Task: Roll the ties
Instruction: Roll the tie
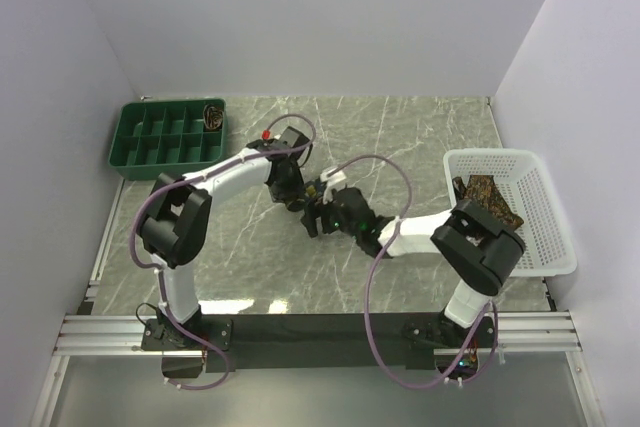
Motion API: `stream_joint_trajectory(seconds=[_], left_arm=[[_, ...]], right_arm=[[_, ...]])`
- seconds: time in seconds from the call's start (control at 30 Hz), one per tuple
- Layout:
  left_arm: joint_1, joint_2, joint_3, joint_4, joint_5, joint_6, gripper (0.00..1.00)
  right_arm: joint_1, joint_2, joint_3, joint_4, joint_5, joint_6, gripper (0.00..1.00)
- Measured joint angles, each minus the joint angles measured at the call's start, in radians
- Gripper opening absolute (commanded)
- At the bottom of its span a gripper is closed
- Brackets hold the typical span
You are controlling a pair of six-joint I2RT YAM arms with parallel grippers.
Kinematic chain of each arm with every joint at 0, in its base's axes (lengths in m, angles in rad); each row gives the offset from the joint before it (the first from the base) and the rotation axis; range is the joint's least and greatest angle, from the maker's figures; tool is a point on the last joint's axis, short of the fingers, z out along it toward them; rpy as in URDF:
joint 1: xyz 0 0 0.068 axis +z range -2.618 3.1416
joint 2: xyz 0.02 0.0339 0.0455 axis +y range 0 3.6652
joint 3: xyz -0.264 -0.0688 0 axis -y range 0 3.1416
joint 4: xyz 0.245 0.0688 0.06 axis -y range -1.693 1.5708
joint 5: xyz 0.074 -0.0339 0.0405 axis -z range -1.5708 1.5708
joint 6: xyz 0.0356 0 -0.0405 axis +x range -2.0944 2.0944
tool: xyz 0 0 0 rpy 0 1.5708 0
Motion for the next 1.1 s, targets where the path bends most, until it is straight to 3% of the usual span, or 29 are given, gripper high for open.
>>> stream_joint_trajectory(seconds=[0.3,0.63,0.93,1.1], left_arm=[[0.063,0.029,0.074,-0.172,0.036,0.050,0.26],[0.071,0.029,0.075,-0.217,0.080,0.066,0.27],[0.081,0.029,0.075,-0.223,0.108,0.066,0.27],[0.085,0.029,0.072,-0.223,0.117,0.066,0.26]], right_arm=[[0.198,0.150,0.075,0.105,0.300,-0.280,0.88],[0.276,0.323,0.207,0.206,0.418,-0.446,0.88],[0.292,0.400,0.292,0.219,0.476,-0.467,0.71],[0.293,0.417,0.305,0.219,0.507,-0.478,0.51]])
